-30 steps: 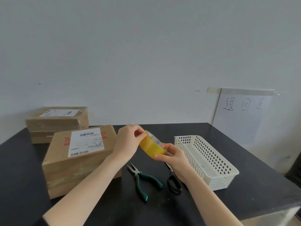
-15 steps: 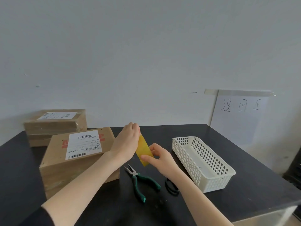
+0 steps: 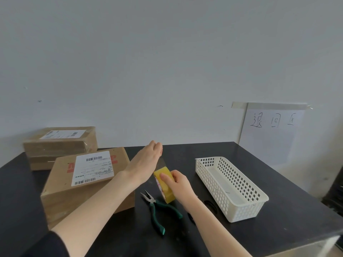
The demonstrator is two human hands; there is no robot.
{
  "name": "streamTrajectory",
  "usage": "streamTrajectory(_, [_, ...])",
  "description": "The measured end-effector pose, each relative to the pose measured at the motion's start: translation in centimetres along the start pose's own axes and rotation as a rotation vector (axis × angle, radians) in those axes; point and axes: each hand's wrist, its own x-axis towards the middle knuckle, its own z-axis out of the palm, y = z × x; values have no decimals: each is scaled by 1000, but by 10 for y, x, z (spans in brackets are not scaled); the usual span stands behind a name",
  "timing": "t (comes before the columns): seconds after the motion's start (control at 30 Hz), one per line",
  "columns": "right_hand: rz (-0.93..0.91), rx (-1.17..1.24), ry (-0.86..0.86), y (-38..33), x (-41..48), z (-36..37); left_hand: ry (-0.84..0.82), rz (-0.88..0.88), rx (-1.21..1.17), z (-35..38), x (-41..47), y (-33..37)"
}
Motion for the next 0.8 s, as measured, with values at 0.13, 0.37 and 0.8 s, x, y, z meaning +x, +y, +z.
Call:
streamTrajectory(0.13, [56,110,-18,6,5,0,-25,8,-87,-1,7,-1])
streamTrajectory(0.37, [42,302,-225,15,-1,-18,-104,38,-152,-9,10,0])
streamTrajectory(0.8, [50,383,-245,17,2,-21,-30,33,-120,-7,25,14])
